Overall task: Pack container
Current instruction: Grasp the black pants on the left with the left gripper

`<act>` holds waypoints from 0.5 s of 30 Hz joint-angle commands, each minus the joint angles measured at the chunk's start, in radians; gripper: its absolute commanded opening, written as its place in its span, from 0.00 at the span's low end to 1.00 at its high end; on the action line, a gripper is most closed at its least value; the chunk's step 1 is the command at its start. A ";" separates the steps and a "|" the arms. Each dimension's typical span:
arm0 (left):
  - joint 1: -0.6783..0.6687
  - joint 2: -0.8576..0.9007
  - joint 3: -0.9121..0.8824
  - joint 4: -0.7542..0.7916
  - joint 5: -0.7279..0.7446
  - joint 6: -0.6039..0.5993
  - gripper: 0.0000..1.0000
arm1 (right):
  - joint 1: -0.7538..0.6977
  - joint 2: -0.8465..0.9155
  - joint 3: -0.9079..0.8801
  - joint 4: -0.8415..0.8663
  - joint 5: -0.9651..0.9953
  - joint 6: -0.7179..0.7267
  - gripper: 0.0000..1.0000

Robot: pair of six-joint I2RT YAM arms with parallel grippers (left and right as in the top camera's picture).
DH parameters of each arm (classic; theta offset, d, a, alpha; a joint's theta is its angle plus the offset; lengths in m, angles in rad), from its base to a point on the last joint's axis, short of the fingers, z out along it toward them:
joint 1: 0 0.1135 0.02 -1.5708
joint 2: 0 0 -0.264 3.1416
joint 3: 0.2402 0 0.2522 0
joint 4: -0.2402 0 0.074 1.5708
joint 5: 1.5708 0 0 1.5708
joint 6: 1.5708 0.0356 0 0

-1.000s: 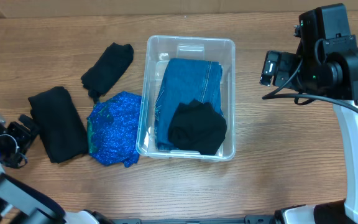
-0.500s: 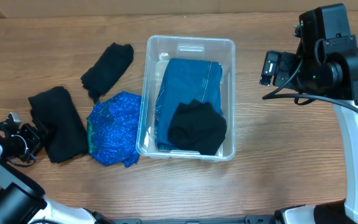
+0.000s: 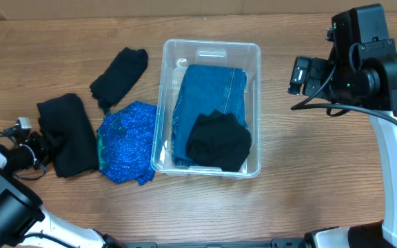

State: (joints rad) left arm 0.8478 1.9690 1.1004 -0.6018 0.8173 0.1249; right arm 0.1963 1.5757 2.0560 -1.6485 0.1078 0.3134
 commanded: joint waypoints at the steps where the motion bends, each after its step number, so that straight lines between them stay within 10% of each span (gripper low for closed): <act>1: -0.044 0.051 -0.029 -0.011 -0.012 0.017 0.58 | -0.002 -0.008 0.005 0.000 0.003 -0.006 0.99; 10: -0.037 0.045 -0.002 -0.062 0.008 -0.002 0.04 | -0.002 -0.008 0.005 -0.002 0.003 -0.006 0.98; 15: -0.037 -0.033 0.063 -0.118 0.075 -0.002 0.04 | -0.002 -0.008 0.005 -0.003 0.003 -0.006 0.98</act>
State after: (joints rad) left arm 0.8185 1.9873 1.1149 -0.6876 0.8387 0.1272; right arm 0.1963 1.5757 2.0560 -1.6527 0.1078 0.3138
